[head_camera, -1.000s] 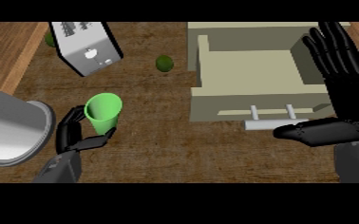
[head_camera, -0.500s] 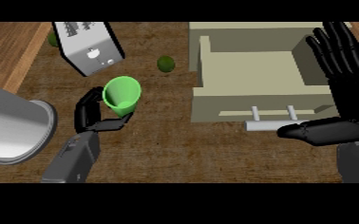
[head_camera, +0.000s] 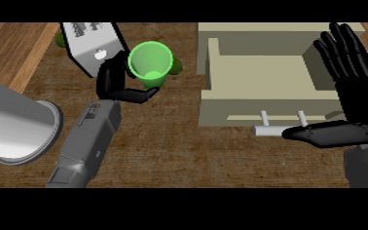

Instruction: Pick up the cup, place it into the drawer and close the drawer

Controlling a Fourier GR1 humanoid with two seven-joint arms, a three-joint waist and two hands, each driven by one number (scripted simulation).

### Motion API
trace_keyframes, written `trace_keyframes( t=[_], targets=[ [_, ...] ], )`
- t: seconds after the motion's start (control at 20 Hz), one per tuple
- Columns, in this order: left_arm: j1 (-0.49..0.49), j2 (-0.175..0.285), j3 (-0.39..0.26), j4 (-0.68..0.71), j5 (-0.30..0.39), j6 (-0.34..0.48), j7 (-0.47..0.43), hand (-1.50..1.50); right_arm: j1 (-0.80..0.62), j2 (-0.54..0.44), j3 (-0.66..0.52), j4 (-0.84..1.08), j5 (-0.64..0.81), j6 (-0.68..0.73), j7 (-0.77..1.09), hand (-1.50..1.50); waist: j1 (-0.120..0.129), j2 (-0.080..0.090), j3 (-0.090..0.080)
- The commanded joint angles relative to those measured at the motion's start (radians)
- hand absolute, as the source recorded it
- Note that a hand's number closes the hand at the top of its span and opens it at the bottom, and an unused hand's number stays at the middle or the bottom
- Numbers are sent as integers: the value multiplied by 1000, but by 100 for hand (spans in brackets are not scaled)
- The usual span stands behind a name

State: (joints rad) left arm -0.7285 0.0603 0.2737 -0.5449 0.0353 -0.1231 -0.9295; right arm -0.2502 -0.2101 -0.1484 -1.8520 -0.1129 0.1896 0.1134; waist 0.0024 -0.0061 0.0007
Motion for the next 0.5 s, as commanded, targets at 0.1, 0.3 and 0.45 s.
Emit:
trace_keyframes(
  t=[0.1,0.3,0.45],
  targets=[
    [-117,-58,-71,-205,12,38,256,150,17,13,17,-11,38,-19,-9,-150,10,-4,1],
    [-177,-59,-191,-303,71,142,424,150,-8,-2,-15,65,24,-3,-51,-150,5,-2,0],
    [-264,-60,-265,-290,107,269,486,150,36,12,-2,10,11,4,-42,-150,-17,1,0]
  ],
)
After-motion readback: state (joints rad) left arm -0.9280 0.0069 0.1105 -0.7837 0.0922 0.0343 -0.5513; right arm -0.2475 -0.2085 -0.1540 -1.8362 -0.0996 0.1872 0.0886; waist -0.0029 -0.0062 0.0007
